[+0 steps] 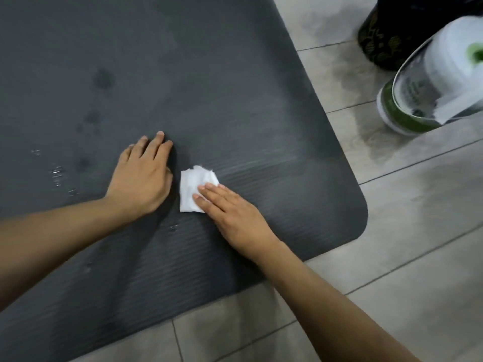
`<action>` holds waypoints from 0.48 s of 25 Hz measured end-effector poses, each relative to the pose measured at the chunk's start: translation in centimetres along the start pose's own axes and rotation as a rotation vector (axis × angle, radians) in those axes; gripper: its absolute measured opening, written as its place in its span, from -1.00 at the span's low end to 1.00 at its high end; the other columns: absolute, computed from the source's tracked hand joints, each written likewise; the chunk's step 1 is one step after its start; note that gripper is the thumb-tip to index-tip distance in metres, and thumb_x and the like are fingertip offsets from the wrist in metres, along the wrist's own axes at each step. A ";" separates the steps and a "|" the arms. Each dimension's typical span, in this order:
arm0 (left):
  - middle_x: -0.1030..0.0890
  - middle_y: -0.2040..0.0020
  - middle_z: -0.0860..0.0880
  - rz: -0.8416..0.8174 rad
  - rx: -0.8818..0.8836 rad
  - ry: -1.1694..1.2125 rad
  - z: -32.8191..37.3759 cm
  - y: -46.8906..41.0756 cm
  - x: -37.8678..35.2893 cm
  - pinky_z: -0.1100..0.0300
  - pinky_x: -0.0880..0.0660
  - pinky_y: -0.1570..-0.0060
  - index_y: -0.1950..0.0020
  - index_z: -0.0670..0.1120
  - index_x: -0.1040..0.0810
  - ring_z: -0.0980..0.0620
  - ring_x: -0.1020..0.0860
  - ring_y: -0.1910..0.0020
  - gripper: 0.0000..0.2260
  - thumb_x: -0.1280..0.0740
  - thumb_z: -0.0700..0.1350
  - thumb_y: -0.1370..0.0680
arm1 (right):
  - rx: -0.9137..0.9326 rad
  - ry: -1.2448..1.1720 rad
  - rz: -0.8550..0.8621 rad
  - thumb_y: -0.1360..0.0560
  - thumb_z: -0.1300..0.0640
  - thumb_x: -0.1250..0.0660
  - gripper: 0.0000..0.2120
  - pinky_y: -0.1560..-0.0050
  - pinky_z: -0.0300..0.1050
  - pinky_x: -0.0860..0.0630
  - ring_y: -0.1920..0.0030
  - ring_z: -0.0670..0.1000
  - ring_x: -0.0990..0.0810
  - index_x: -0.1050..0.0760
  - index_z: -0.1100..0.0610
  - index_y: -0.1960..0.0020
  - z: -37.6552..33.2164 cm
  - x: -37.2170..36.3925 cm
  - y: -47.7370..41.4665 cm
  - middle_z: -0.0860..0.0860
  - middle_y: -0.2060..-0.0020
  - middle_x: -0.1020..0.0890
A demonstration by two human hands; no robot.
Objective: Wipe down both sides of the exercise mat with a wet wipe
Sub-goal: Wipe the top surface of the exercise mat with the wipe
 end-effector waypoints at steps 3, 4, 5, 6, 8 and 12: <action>-0.28 -0.61 -0.18 -0.040 -0.235 -0.025 2.6 -1.2 -0.3 -0.27 -0.34 -0.44 -0.60 -0.11 -0.29 -0.32 -0.31 -0.53 -0.44 -0.01 0.02 -0.61 | -0.524 0.084 0.178 -0.56 0.30 -0.21 -0.56 -0.44 0.10 -0.30 -0.45 0.15 -0.35 -0.40 0.22 -0.44 9.0 4.4 5.4 0.17 -0.43 -0.41; -0.25 -0.62 -0.15 -0.066 -0.273 -0.035 3.6 -1.3 -0.7 -0.26 -0.29 -0.47 -0.62 -0.07 -0.25 -0.29 -0.28 -0.55 -0.43 0.03 0.06 -0.62 | -0.739 0.083 0.228 -0.58 0.27 -0.15 -0.57 -0.45 0.12 -0.29 -0.47 0.14 -0.31 -0.39 0.19 -0.45 11.7 6.2 7.5 0.16 -0.45 -0.38; -0.20 -0.64 -0.12 -0.085 -0.280 -0.043 4.4 -1.3 -1.3 -0.25 -0.22 -0.52 -0.65 -0.02 -0.19 -0.26 -0.23 -0.58 -0.42 0.06 0.10 -0.63 | -0.919 0.061 0.270 -0.61 0.25 -0.10 -0.57 -0.46 0.11 -0.26 -0.50 0.12 -0.27 -0.37 0.17 -0.47 13.4 7.5 9.3 0.12 -0.47 -0.35; -0.15 -0.66 -0.10 -0.094 -0.265 -0.043 5.0 -1.3 -1.8 -0.25 -0.14 -0.55 -0.67 0.02 -0.13 -0.24 -0.18 -0.60 -0.42 0.10 0.12 -0.64 | -1.042 0.033 0.316 -0.62 0.24 -0.06 -0.57 -0.48 0.10 -0.22 -0.51 0.09 -0.24 -0.36 0.17 -0.47 14.0 7.9 10.0 0.10 -0.49 -0.34; -0.06 -0.68 -0.07 -0.092 -0.233 -0.043 5.3 -1.4 -2.4 -0.26 -0.03 -0.57 -0.68 0.06 -0.03 -0.23 -0.10 -0.63 -0.41 0.15 0.15 -0.64 | -1.026 0.005 0.378 -0.62 0.28 -0.07 -0.58 -0.50 0.12 -0.19 -0.51 0.12 -0.25 -0.36 0.23 -0.46 11.5 6.4 8.7 0.14 -0.47 -0.35; 0.03 -0.69 -0.04 -0.105 -0.238 -0.027 4.7 -2.1 -2.4 -0.25 0.03 -0.58 -0.69 0.09 0.05 -0.22 -0.04 -0.64 -0.46 0.13 0.11 -0.68 | -0.261 -0.099 0.087 -0.67 0.19 0.02 -0.58 -0.47 0.12 -0.23 -0.50 0.12 -0.27 -0.35 0.27 -0.46 -2.8 0.4 4.3 0.19 -0.45 -0.37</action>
Point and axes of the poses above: each hand's wrist, its own y-axis away from the middle knuckle, its own x-axis out of the back of the hand, z = x × y, the point moved 1 cm from there along -y, towards the middle knuckle
